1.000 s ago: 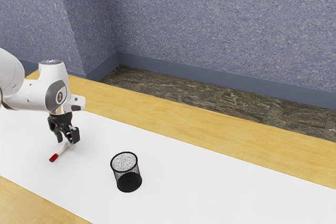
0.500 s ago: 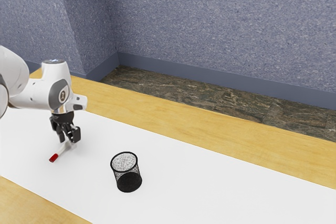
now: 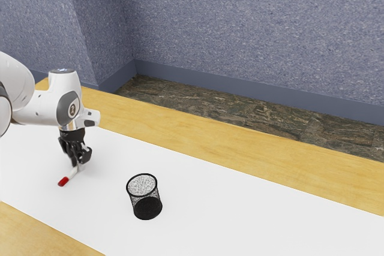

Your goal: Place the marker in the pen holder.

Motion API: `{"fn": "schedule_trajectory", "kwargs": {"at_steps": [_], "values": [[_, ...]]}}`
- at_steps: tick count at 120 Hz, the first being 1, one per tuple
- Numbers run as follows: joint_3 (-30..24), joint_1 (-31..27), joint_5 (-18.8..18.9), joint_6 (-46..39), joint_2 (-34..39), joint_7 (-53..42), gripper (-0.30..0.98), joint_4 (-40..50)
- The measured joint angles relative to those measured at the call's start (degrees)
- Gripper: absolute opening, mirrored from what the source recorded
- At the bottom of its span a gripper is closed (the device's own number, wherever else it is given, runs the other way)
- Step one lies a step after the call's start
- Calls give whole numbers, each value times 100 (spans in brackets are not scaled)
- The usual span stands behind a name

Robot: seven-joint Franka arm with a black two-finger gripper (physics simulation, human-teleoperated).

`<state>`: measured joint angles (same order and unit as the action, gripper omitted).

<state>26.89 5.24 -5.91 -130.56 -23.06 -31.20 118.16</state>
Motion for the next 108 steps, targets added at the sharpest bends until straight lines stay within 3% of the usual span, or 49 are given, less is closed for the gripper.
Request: {"fn": "schedule_trajectory", "kwargs": {"at_steps": [27,83,108], "values": [[0,1,-12,-1,-31,-9,8,-3],[-8,7,-11,-6,-8,-8,3,-10],[-169,40,60,-231,670,11,0,46]]}}
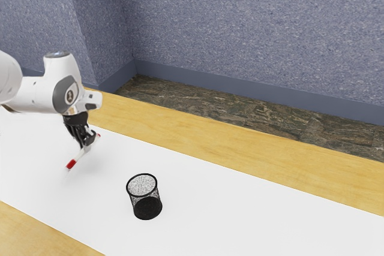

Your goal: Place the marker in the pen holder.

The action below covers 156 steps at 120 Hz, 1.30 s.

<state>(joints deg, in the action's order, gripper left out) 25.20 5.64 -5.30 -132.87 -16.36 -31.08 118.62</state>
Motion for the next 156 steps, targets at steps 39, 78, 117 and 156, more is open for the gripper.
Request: {"fn": "schedule_trajectory", "kwargs": {"at_steps": [39,78,117,156], "values": [[-1290,103,-3,-1879,2386,108,-2,1505],[-2045,-3,-66,-2926,3310,255,-2,2709],[-2709,-5,-326,-3232,3378,386,-3,3156],[-3226,-2,-628,-3888,3422,455,-3,3706]]}}
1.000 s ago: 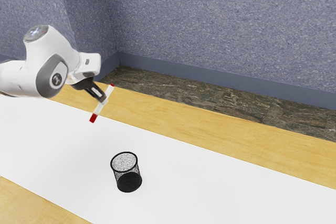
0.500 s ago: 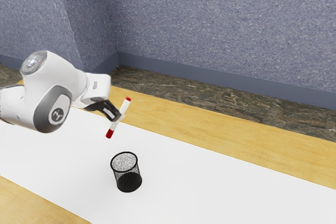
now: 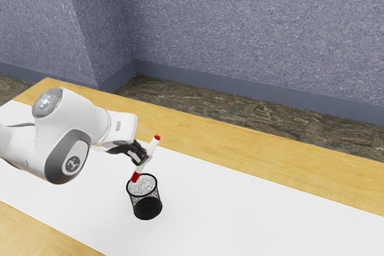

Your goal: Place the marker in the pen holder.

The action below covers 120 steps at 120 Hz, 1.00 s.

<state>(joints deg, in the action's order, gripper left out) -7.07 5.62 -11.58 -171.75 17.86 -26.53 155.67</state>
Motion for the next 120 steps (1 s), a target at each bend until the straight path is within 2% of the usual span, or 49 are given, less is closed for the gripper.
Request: {"fn": "schedule_trajectory", "kwargs": {"at_steps": [47,68,87,97,108,112,120], "values": [[-218,0,-223,-297,-288,49,-1,114],[-222,1,-229,-308,-311,77,34,144],[-218,-6,-231,-236,-331,99,52,73],[-151,-15,-222,347,-330,107,57,-372],[206,-19,-197,1514,-382,128,61,-1119],[364,-23,-86,2071,-451,146,62,-1590],[547,-30,377,3320,-614,233,64,-2835]]}}
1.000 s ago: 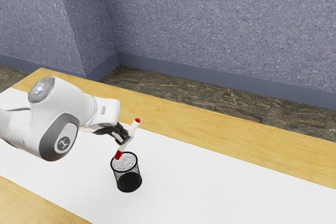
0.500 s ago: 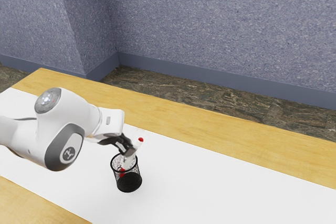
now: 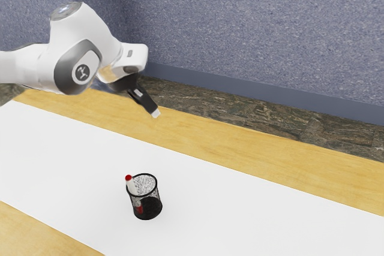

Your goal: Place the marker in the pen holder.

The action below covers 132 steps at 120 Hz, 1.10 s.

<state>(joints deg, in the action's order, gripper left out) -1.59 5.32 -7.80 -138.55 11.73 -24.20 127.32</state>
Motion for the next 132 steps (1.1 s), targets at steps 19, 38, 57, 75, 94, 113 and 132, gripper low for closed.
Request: {"fn": "schedule_trajectory", "kwargs": {"at_steps": [19,38,57,75,94,113,132], "values": [[518,8,562,2263,-593,223,66,-1941],[844,-163,803,3689,-1060,479,68,-3108],[888,-424,881,4375,-1068,796,68,-3240],[888,-591,903,4680,-1089,1046,68,-3246],[888,-634,910,4832,-1097,1250,69,-3244],[888,-571,908,4901,-1098,1407,69,-3246],[896,-414,905,4929,-1098,1527,69,-3247]]}}
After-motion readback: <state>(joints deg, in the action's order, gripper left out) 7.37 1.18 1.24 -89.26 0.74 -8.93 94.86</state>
